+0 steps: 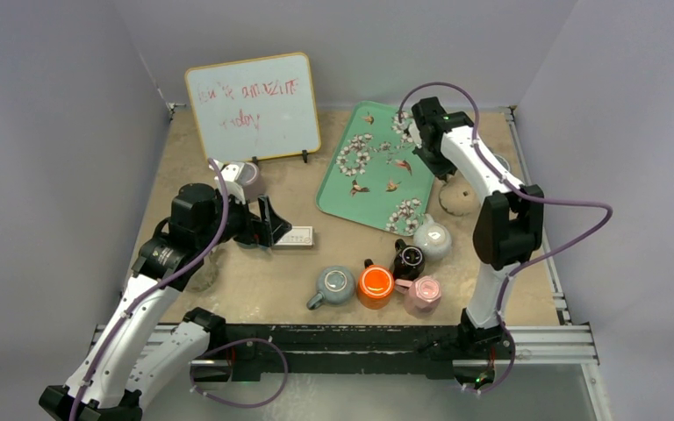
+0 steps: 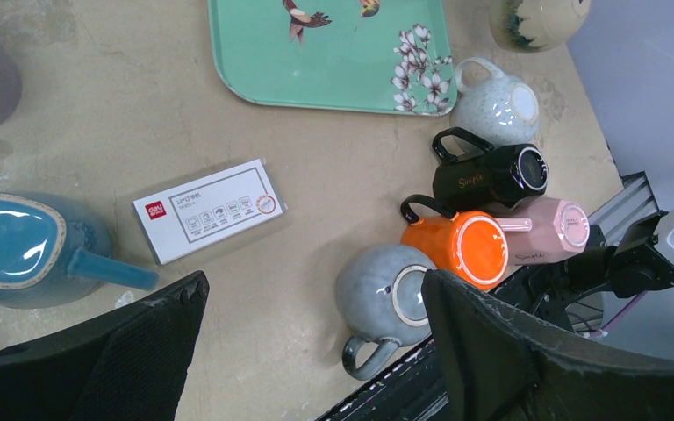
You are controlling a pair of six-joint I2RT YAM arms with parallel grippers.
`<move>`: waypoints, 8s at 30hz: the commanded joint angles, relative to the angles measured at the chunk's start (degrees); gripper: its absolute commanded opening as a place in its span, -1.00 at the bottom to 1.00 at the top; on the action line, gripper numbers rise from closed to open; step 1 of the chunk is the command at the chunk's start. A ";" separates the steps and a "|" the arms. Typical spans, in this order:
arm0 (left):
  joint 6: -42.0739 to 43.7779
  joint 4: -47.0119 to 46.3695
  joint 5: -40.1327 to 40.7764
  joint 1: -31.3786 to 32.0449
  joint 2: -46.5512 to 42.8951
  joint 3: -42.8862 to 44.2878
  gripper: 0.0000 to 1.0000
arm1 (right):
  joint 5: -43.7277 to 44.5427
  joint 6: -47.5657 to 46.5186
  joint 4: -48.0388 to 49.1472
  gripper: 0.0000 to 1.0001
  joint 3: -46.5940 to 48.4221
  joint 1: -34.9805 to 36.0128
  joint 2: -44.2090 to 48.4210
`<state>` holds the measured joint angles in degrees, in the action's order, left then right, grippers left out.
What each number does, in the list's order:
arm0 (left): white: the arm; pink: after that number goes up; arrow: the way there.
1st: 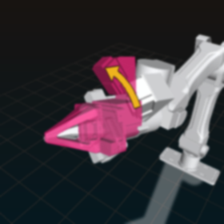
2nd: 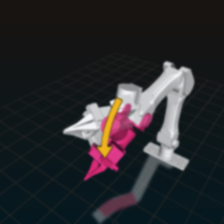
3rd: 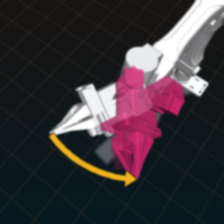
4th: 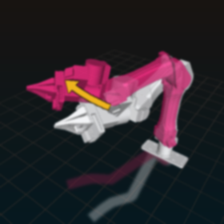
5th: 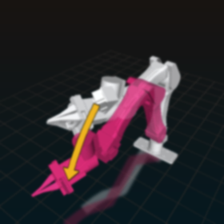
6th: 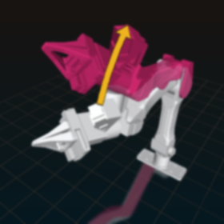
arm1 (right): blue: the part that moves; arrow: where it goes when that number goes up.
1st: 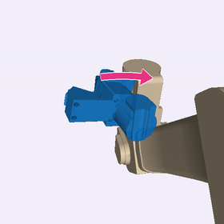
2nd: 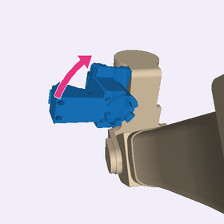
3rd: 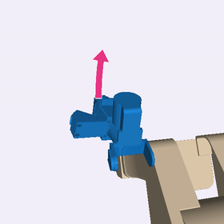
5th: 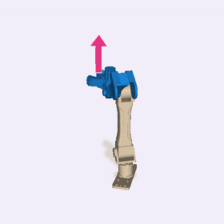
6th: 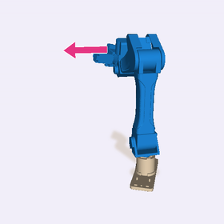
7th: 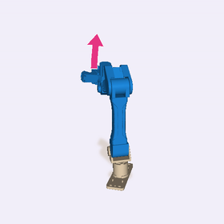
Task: Turn the mug right side up
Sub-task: Turn over the cup at the corner of the board, then place the cup on the tray.
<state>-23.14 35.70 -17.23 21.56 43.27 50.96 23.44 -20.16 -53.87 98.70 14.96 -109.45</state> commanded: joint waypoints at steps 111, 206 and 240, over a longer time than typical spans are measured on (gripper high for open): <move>-6.90 -48.44 -39.55 0.23 38.37 20.49 -0.55 | -80.35 53.24 92.66 -1.00 -32.78 7.19 28.43; 16.97 10.38 5.22 15.30 86.93 80.99 -0.21 | -45.90 48.28 54.04 0.95 -46.99 3.89 50.41; 10.23 -0.85 2.70 0.76 39.64 40.81 0.99 | -43.48 15.25 53.33 0.41 -34.87 3.85 29.95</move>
<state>-14.92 35.05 -16.80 21.87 92.29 98.39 -20.49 7.64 2.72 56.84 18.81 -74.50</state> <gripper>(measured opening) 0.970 0.744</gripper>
